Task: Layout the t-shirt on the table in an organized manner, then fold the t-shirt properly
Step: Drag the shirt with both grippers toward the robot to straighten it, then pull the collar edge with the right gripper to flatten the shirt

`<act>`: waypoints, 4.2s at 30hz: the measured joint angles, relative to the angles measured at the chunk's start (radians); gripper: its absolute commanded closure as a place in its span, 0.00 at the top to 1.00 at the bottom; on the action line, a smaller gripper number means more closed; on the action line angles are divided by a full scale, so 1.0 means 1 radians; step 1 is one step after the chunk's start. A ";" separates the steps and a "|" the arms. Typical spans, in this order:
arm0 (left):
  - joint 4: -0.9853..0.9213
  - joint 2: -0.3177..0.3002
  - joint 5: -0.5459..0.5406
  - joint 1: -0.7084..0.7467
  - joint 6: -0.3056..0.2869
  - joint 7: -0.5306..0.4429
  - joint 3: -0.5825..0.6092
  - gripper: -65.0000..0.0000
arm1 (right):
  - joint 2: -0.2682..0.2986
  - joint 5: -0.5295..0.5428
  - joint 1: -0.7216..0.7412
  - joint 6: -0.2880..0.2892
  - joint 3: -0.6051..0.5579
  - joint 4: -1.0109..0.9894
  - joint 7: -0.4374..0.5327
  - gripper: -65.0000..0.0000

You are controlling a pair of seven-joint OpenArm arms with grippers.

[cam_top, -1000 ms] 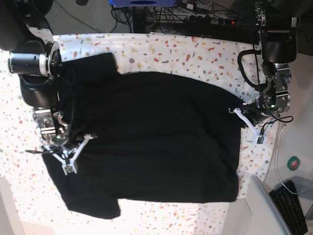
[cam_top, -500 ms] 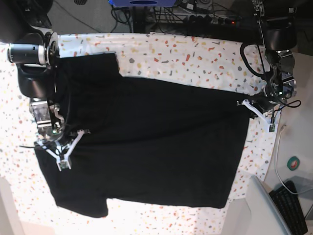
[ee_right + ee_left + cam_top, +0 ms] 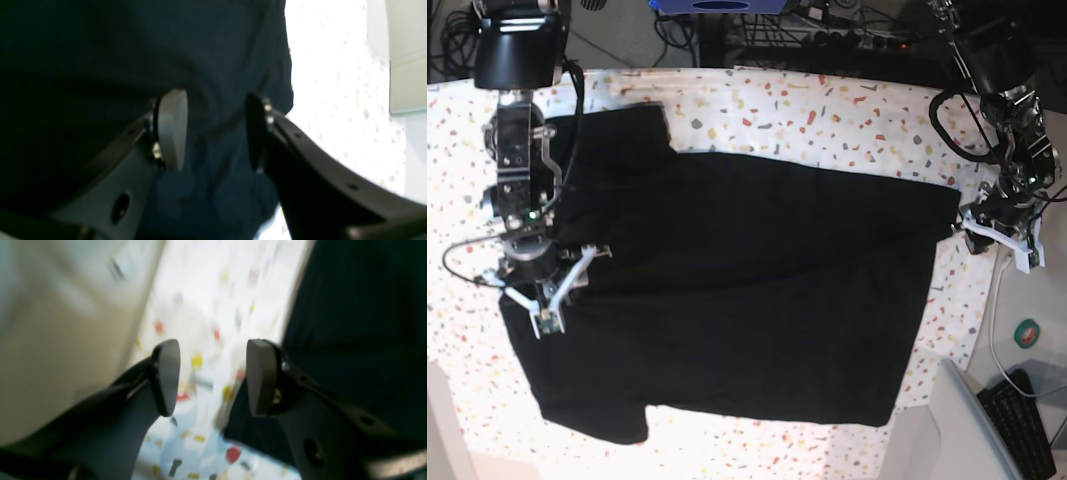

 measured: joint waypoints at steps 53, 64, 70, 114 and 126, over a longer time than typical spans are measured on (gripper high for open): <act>-0.132 0.037 -0.288 0.100 -0.185 0.024 -0.031 0.00 | 0.097 0.883 -0.460 0.233 0.184 0.126 -0.192 0.00; -0.123 0.038 -0.291 0.100 -0.187 0.024 -0.030 0.00 | 0.109 0.886 -0.342 0.225 0.029 -0.116 -0.172 0.00; -0.123 0.035 -0.290 0.101 -0.183 0.021 0.000 0.00 | 0.092 0.897 -0.343 0.225 -0.173 -0.114 -0.169 0.00; -0.072 0.016 -0.290 0.162 -0.183 0.024 0.049 0.00 | 0.078 0.877 -0.480 0.230 0.211 0.003 -0.214 0.00; 0.191 0.033 -0.299 0.414 -0.050 0.027 0.054 0.00 | 0.088 0.878 -0.495 0.225 0.381 0.171 -0.398 0.00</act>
